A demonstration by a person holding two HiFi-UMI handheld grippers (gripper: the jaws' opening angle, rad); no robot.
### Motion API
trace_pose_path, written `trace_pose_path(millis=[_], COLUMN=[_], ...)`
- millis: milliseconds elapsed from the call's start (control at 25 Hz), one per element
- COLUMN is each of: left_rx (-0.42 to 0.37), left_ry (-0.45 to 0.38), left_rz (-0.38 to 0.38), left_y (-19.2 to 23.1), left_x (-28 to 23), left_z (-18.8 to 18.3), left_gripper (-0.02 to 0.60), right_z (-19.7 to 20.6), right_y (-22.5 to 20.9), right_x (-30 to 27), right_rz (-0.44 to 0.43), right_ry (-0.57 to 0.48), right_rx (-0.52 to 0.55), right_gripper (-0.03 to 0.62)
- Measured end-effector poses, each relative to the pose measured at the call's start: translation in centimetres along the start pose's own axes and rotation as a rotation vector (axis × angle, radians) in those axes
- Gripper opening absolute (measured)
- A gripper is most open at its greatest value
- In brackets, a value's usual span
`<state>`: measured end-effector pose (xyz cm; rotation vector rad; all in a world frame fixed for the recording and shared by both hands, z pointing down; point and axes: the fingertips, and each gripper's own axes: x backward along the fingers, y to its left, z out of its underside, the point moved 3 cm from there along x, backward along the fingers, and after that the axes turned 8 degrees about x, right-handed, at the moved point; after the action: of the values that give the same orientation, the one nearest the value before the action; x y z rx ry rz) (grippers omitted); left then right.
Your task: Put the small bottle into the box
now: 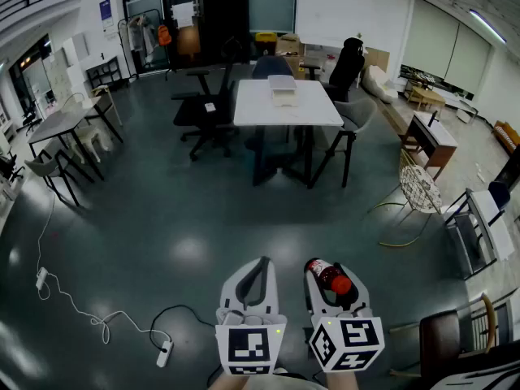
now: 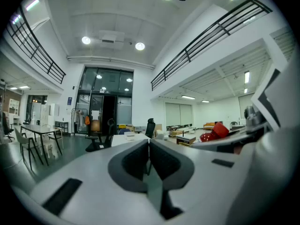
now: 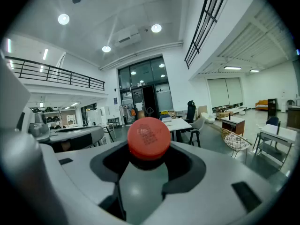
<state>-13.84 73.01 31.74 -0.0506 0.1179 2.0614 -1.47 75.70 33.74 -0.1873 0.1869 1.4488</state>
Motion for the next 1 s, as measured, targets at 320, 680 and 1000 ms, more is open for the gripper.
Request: trace_pose_path(millis=[320, 680, 1000], left_rx=[0.001, 0.032, 0.019], left_ry=[0.009, 0.031, 0.027], left_rz=[0.001, -0.008, 0.020], left_y=[0.7, 1.9, 4.8], left_x=[-0.5, -3.3, -9.2], left_z=[0.2, 0.4, -1.0], left_gripper=[0.020, 0.020, 0.020], right_z=[0.3, 0.5, -1.8], right_y=[0.0, -0.7, -1.3], right_x=[-0.8, -3.9, -10.3], right_rz=[0.006, 0.001, 0.013], right_ry=[0.012, 0.047, 0.052], right_rx=[-0.007, -0.018, -0.020], right_gripper=[0.230, 0.230, 0.230])
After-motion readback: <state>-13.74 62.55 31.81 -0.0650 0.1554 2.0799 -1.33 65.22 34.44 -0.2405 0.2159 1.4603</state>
